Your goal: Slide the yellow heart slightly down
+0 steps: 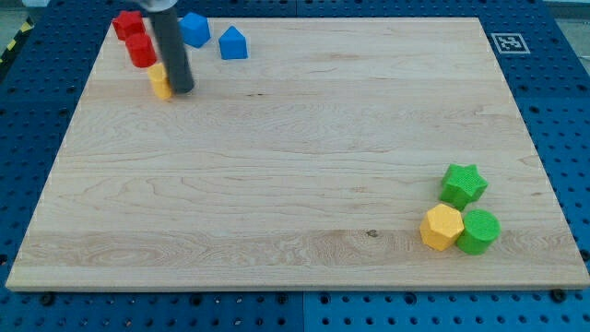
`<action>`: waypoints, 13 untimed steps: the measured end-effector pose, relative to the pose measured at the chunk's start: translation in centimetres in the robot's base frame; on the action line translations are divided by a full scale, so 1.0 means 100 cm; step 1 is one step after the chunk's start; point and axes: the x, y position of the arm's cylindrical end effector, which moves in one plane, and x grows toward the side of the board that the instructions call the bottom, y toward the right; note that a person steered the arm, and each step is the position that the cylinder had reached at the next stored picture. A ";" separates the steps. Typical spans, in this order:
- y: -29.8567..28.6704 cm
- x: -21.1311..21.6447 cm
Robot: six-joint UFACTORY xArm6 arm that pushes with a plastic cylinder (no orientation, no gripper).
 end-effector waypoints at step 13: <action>-0.010 0.023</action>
